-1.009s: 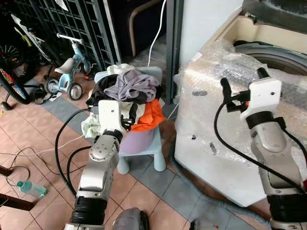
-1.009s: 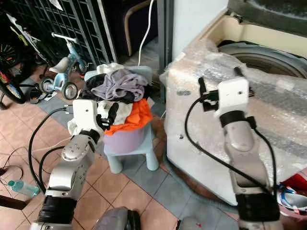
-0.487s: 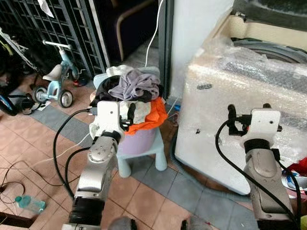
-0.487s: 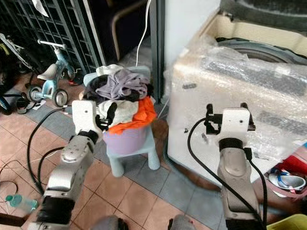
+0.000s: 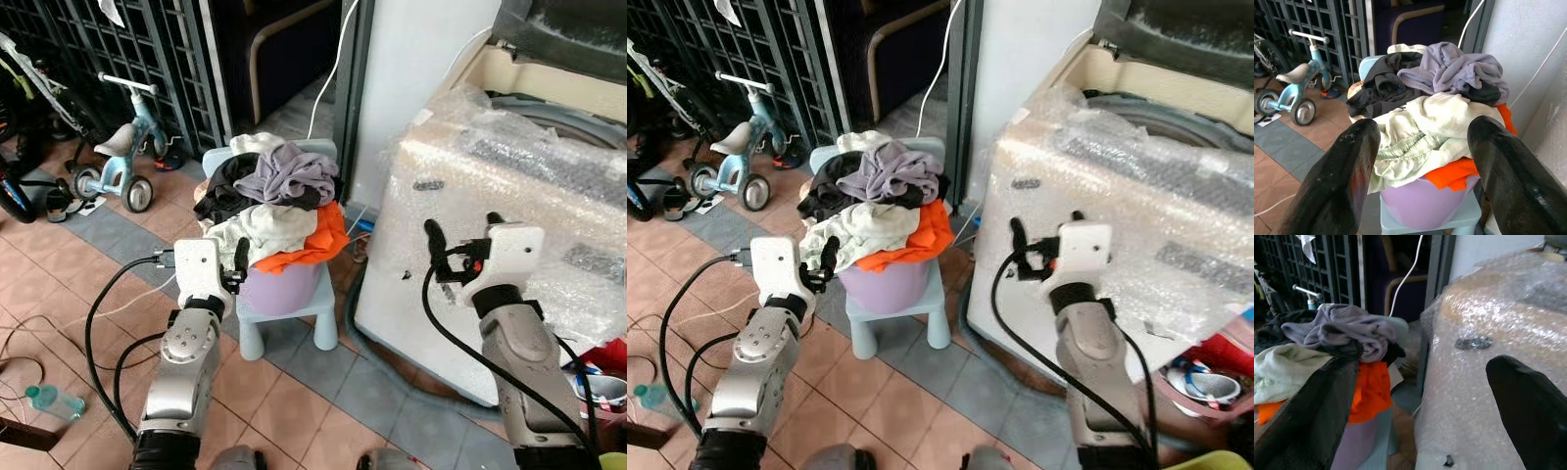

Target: Clothes washing

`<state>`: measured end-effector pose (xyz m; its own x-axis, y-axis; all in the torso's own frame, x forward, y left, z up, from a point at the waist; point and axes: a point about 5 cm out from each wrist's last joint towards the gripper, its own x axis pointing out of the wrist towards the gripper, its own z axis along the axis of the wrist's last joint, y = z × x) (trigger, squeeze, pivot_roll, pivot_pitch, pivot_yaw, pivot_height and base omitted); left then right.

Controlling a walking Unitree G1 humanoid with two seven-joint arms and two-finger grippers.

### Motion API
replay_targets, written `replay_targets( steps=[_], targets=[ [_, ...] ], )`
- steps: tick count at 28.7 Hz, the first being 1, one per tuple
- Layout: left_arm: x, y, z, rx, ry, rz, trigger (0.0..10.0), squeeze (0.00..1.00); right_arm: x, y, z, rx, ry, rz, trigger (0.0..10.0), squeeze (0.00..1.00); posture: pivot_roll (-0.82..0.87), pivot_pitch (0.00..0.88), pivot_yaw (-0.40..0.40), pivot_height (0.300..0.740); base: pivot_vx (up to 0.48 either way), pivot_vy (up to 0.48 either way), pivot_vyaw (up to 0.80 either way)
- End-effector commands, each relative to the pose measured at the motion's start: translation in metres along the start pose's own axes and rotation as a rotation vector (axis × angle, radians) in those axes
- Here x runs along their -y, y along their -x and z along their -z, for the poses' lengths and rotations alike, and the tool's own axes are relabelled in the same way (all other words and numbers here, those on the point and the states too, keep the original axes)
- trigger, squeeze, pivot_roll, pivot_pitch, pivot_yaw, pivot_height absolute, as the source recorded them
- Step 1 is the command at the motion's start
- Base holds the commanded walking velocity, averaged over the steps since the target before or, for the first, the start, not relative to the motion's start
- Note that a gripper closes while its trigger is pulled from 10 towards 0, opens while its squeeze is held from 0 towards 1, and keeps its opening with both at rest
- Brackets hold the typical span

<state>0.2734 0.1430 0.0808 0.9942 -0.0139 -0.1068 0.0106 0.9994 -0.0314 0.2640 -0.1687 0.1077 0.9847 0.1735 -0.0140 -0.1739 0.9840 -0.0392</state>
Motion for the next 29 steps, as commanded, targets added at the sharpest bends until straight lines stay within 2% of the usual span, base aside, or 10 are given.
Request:
replay_targets(
  steps=[1, 6, 10, 14, 19, 22, 29],
  targets=[
    [-0.007, 0.002, 0.006, -0.012, -0.012, -0.034, 10.0, 0.0, -0.001, 0.005, 0.015, -0.045, -0.005, 0.004, 10.0, 0.0, -0.01, 0.0, -0.022, 0.74, 0.0, 0.0, 0.0],
    [-0.013, 0.002, 0.01, -0.017, -0.022, -0.042, 10.0, 0.0, 0.0, 0.015, 0.03, -0.066, 0.01, 0.055, 10.0, 0.0, -0.03, 0.0, 0.001, 0.74, 0.0, 0.0, 0.0],
    [-0.007, -0.009, 0.008, 0.004, -0.058, 0.003, 10.0, 0.0, 0.008, 0.009, 0.031, -0.05, 0.005, 0.107, 10.0, 0.0, -0.05, 0.0, 0.021, 0.74, 0.0, 0.0, 0.0],
    [-0.007, -0.016, 0.0, 0.041, -0.053, -0.005, 10.0, 0.0, 0.012, 0.008, 0.033, -0.042, 0.0, 0.141, 10.0, 0.0, -0.05, 0.0, 0.025, 0.74, 0.0, 0.0, 0.0],
    [-0.009, -0.01, 0.007, 0.037, -0.059, -0.008, 10.0, 0.0, 0.011, 0.012, 0.035, -0.039, 0.005, 0.151, 10.0, 0.0, -0.06, 0.0, 0.039, 0.74, 0.0, 0.0, 0.0],
    [-0.009, -0.002, 0.018, 0.001, -0.05, 0.006, 10.0, 0.0, 0.012, 0.019, 0.038, -0.038, 0.0, 0.164, 10.0, 0.0, -0.07, 0.0, 0.04, 0.74, 0.0, 0.0, 0.0],
    [-0.002, -0.003, 0.03, -0.078, -0.018, 0.091, 10.0, 0.0, 0.007, 0.018, 0.04, -0.045, -0.016, 0.165, 10.0, 0.0, -0.07, 0.0, 0.046, 0.74, 0.0, 0.0, 0.0]
  ],
)
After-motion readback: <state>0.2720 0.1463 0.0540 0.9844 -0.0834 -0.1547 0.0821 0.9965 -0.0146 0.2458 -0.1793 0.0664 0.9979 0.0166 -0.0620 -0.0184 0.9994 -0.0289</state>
